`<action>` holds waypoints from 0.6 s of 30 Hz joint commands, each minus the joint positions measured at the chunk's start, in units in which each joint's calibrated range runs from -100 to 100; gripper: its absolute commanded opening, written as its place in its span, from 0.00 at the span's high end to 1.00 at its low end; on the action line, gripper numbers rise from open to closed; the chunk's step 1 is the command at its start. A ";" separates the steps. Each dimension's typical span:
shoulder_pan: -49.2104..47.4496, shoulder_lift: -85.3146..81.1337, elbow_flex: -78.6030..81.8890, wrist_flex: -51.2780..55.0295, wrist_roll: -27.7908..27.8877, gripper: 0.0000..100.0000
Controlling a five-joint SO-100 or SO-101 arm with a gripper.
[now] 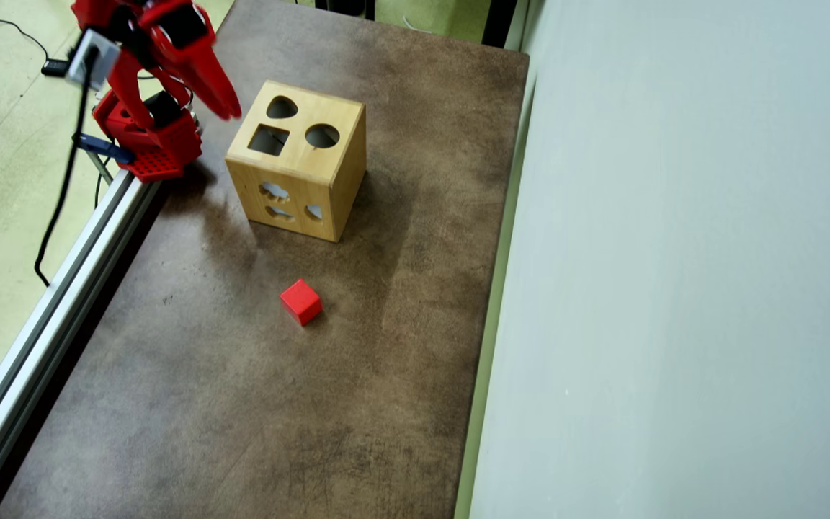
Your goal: Pick and place the red cube on the square hole
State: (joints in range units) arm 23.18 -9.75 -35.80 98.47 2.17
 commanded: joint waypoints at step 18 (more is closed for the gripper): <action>0.23 7.50 -1.59 -9.48 -0.20 0.86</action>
State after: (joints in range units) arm 23.18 -2.29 -35.71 92.01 2.17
